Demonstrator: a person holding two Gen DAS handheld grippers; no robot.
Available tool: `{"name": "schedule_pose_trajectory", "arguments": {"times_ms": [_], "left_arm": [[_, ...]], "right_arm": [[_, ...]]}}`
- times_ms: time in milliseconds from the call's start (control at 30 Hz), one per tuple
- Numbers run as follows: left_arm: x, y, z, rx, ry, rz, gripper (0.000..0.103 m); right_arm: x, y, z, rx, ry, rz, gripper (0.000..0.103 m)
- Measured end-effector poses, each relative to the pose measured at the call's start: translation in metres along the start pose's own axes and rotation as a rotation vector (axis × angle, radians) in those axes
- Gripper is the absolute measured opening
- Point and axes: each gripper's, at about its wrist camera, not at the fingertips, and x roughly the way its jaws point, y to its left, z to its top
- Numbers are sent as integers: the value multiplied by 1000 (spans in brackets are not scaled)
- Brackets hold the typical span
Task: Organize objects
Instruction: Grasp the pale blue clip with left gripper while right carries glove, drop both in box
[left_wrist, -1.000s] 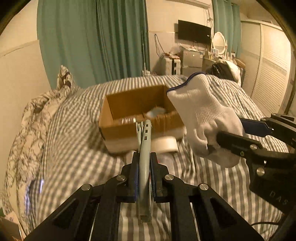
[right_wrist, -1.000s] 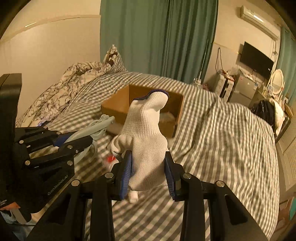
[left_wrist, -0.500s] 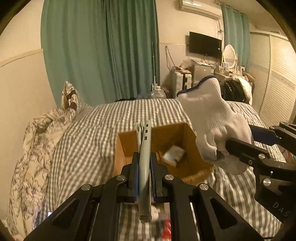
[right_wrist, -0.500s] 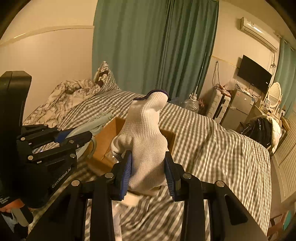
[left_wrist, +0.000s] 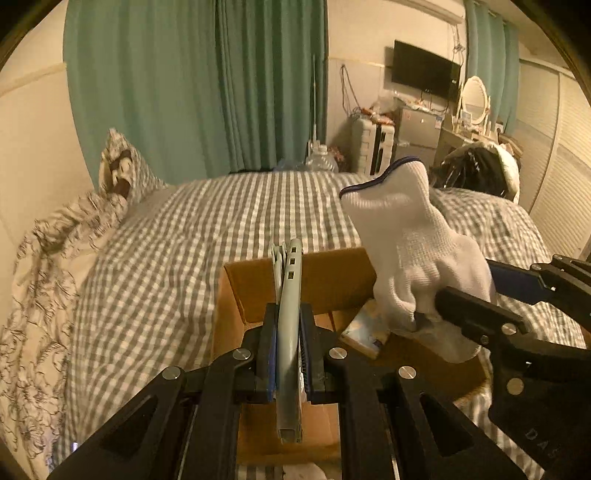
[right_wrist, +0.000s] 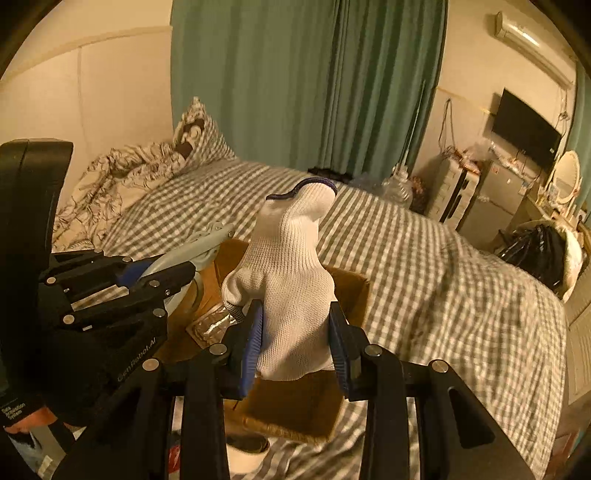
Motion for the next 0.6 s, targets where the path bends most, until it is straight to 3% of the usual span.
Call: {"name": "schedule_pose_trajectory", "arguments": {"times_ms": [267,500,533,600], "left_arm": [[44,1,-10,14,62,-7,10],[43,1,-10,16,68,-9,13],[41,1,-8,20,64,-6,14],[30,1,-4,24,51,4,14]], "right_arm": [[56,-12,-19,41,86,49,34],[59,-24,-22,76,98,43,39],[53,-26,-21,79,88,40,40],[41,-27,-18,83,65,33,56]]}}
